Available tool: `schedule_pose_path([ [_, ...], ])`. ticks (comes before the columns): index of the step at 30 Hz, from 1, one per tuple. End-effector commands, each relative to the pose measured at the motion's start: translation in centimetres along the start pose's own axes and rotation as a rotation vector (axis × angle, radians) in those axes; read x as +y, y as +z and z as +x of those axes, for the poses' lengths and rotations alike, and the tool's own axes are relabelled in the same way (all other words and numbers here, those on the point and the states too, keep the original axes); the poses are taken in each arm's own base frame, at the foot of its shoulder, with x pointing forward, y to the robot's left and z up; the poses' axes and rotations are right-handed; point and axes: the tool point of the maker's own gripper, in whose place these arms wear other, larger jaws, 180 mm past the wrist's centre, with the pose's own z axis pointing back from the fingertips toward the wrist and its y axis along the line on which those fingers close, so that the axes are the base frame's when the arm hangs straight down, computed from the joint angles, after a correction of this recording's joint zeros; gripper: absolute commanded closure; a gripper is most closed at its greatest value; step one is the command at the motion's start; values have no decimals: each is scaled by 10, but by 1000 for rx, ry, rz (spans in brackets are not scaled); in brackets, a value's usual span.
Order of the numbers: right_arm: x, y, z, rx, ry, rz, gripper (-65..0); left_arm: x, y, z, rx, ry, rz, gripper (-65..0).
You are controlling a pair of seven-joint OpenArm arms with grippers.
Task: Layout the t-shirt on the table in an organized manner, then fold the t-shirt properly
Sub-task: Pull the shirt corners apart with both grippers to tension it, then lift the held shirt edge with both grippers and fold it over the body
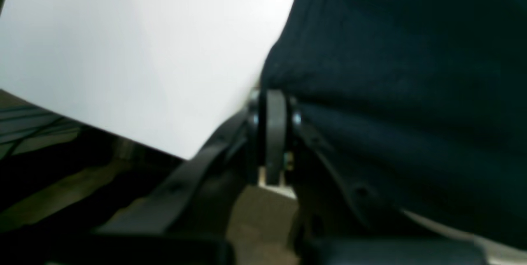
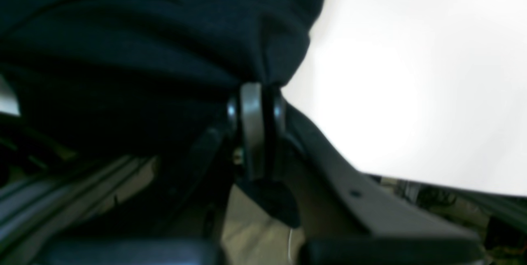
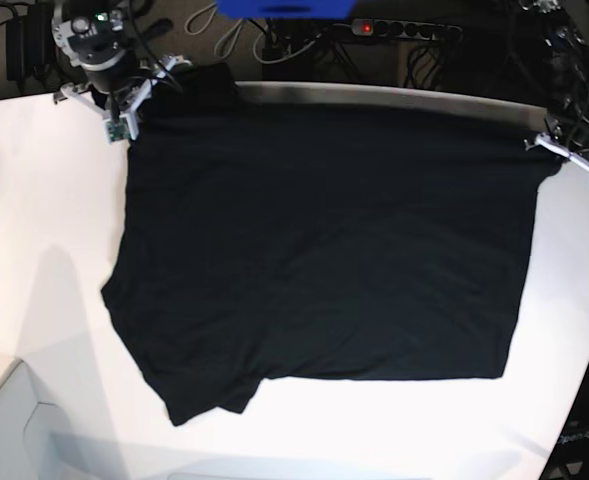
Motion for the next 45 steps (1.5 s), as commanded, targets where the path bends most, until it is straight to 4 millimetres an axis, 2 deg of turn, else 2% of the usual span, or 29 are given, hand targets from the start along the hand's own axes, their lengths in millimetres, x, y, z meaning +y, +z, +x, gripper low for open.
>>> schedule_pose_path([
  [1,3,3,5,-19,12,13,0,8,6,17,-52,-6,24,0],
  [7,30,2,14,-45,74,132,0,10,15,28,-91,-12,36,0],
  [11,41,-1,34,-96,91,175,0,1,24,43,-143,-35,32,0],
  [18,32,-10,93,-237,87,146,0,-12,28,94,-270,-12,5,0],
  [25,17,-11,152,-374,101,105,0,-38,37,159,-420,-7,-48,0],
  [28,11,-11,174,-421,105,89,0,-53,28,173,-428,-12,-93,0],
  [30,9,-11,182,-437,108,84,0,-61,19,180,-419,3,-121,0],
  [38,-10,-11,183,-440,132,41,0,-54,10,195,-420,26,-131,0],
  [41,-17,-10,190,-451,139,26,0,-55,6,202,-431,45,-139,0],
  [45,-16,-12,178,-425,143,31,0,-53,12,202,-445,33,-129,0],
])
